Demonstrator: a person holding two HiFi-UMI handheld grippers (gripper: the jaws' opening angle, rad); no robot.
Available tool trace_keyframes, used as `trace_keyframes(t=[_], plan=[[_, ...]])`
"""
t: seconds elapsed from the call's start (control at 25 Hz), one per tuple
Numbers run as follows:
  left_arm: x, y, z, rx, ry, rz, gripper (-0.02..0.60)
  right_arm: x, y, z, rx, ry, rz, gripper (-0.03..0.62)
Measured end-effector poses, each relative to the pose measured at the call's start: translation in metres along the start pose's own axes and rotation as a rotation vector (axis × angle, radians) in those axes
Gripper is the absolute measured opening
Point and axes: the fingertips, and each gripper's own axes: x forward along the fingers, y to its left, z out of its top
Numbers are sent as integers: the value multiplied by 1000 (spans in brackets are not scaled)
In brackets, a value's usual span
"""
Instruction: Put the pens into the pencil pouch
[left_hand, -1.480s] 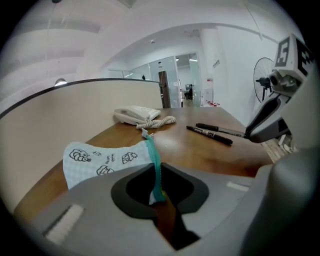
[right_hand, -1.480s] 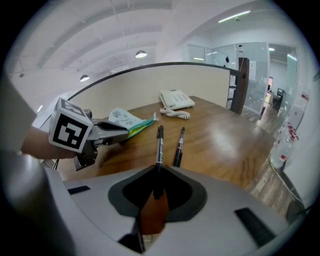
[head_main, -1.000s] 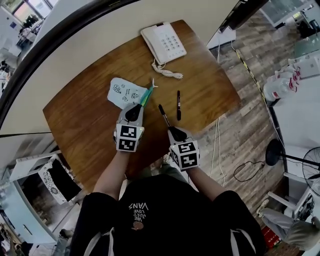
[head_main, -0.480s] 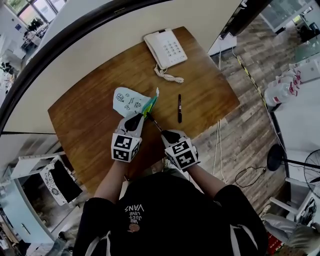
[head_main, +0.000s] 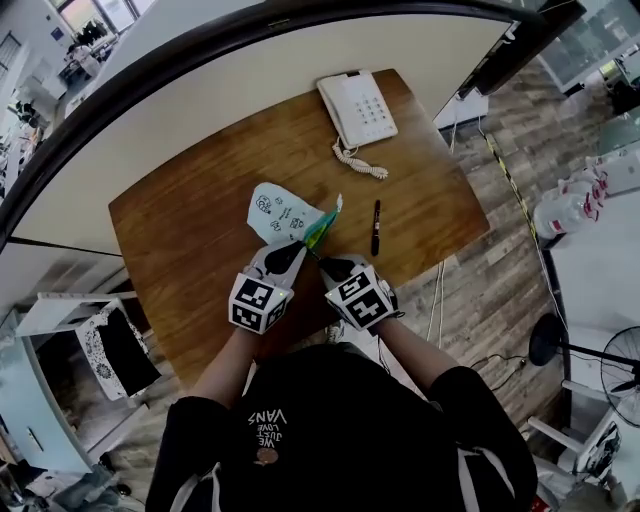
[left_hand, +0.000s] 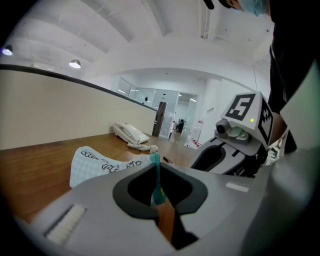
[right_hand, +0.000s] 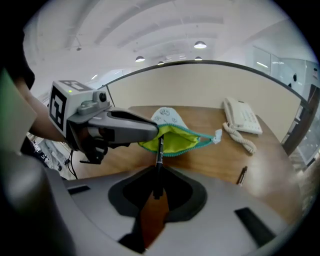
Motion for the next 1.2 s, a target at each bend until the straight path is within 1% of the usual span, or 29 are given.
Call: trace_keyframes(t=[0.16, 0.28, 0.4, 0.44, 0.56, 0.64, 0.68, 0.84, 1.0, 1.08, 1.2], plan=[[-9, 3, 0, -27, -33, -22, 32, 16, 7, 26, -37, -7, 41, 66], [-17, 10, 3, -69, -63, -12, 32, 28, 12, 44, -35, -35, 64, 66], [-22, 21, 5, -120, -86, 3, 32, 32, 16, 56, -14, -73, 88, 67], [-23, 24, 5, -130, -89, 5, 32, 30, 16, 58, -1, -89, 89, 76], [-23, 29, 5, -155, -96, 7, 32, 21, 5, 55, 60, -142, 62, 92], [-22, 31, 4, -172, -97, 9, 32, 12, -11, 42, 119, -160, 14, 94], [-21, 31, 4, -177, -96, 10, 32, 8, -21, 33, 150, -160, -23, 94], [-17, 30, 2, -185, -85, 9, 32, -12, -71, -18, 264, -112, -214, 94], [-14, 30, 1, -188, -76, 15, 32, -29, -110, -63, 341, -64, -380, 94], [-12, 29, 0, -184, -70, 17, 32, -34, -123, -77, 366, -52, -429, 94], [-10, 26, -3, -179, -57, 20, 32, -32, -132, -87, 396, -46, -442, 110]])
